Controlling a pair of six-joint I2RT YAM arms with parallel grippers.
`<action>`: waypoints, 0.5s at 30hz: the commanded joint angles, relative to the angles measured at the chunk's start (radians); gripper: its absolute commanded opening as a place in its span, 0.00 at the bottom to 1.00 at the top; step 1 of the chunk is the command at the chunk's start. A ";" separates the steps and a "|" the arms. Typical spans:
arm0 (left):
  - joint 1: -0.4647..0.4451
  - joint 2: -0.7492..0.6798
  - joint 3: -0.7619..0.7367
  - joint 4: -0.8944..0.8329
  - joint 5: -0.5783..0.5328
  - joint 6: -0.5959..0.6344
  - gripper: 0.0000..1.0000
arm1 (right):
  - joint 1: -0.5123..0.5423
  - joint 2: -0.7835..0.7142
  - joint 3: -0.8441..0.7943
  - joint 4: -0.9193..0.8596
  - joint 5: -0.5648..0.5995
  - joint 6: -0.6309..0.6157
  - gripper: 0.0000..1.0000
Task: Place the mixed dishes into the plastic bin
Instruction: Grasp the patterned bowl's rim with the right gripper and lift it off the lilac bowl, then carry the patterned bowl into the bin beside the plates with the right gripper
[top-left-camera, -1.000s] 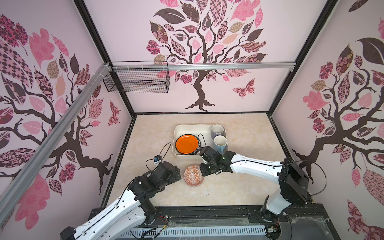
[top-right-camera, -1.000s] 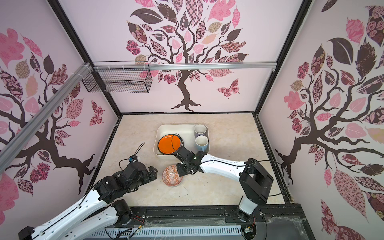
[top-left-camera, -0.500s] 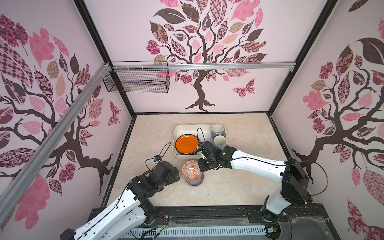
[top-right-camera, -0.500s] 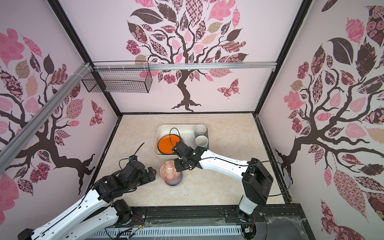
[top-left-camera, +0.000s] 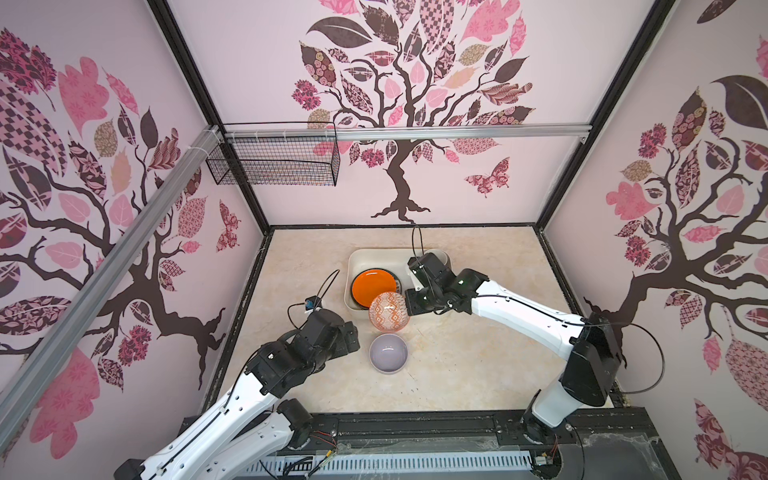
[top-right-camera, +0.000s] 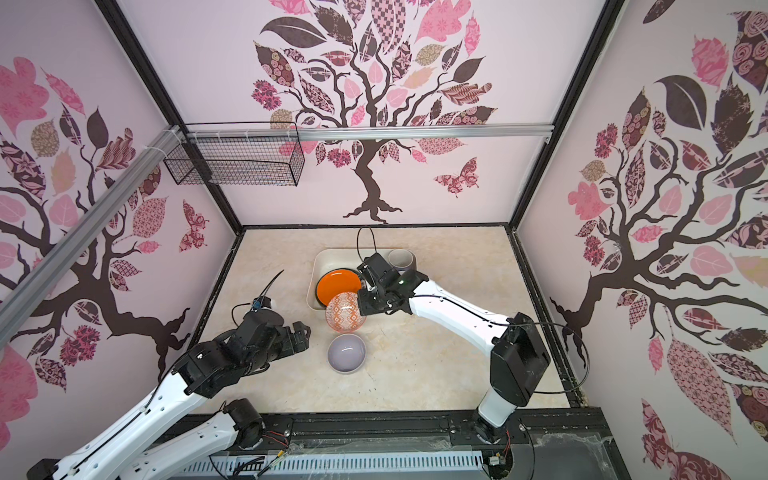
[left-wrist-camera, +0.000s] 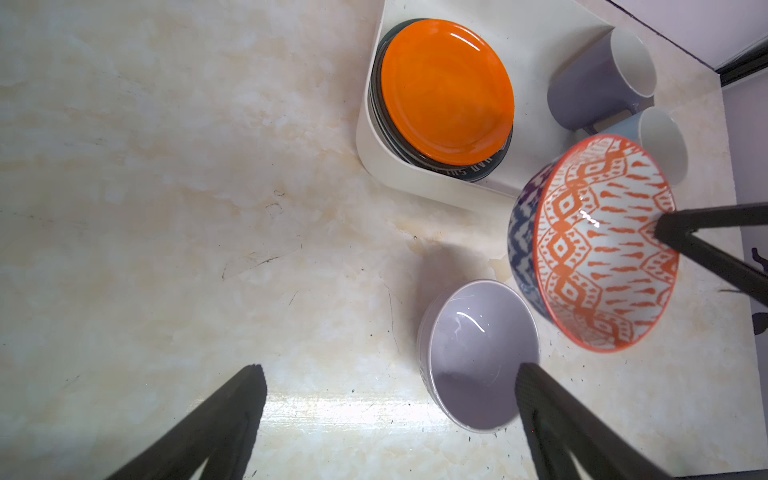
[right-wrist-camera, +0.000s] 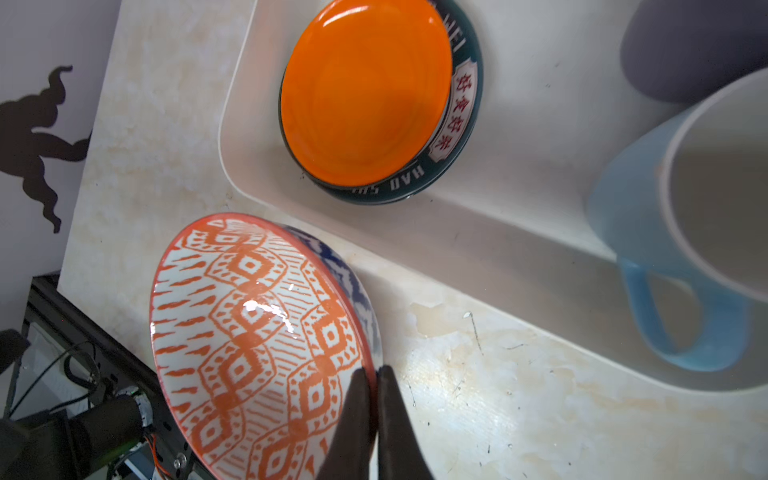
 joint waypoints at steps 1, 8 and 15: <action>0.017 0.032 0.068 0.001 -0.007 0.048 0.98 | -0.048 0.050 0.077 0.019 -0.013 -0.031 0.00; 0.146 0.109 0.085 0.068 0.150 0.106 0.98 | -0.165 0.199 0.233 0.015 -0.055 -0.057 0.00; 0.268 0.178 0.114 0.096 0.240 0.167 0.98 | -0.259 0.415 0.474 -0.015 -0.095 -0.074 0.00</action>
